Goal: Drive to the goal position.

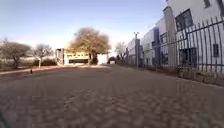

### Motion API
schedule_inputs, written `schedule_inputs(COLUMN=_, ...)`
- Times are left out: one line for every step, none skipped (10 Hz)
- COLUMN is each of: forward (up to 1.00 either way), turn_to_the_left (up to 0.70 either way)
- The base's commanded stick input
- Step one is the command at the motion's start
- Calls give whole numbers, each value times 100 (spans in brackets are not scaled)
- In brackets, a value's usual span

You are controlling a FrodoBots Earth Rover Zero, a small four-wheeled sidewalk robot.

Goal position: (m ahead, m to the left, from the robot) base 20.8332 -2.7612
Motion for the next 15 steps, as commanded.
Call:
schedule_inputs(forward=100, turn_to_the_left=0)
schedule_inputs(forward=100, turn_to_the_left=0)
schedule_inputs(forward=100, turn_to_the_left=0)
schedule_inputs(forward=100, turn_to_the_left=0)
schedule_inputs(forward=100, turn_to_the_left=0)
schedule_inputs(forward=100, turn_to_the_left=0)
schedule_inputs(forward=100, turn_to_the_left=0)
schedule_inputs(forward=100, turn_to_the_left=0)
schedule_inputs(forward=100, turn_to_the_left=0)
schedule_inputs(forward=100, turn_to_the_left=0)
schedule_inputs(forward=100, turn_to_the_left=0)
schedule_inputs(forward=100, turn_to_the_left=0)
schedule_inputs(forward=100, turn_to_the_left=0)
schedule_inputs(forward=100, turn_to_the_left=0)
schedule_inputs(forward=100, turn_to_the_left=0)
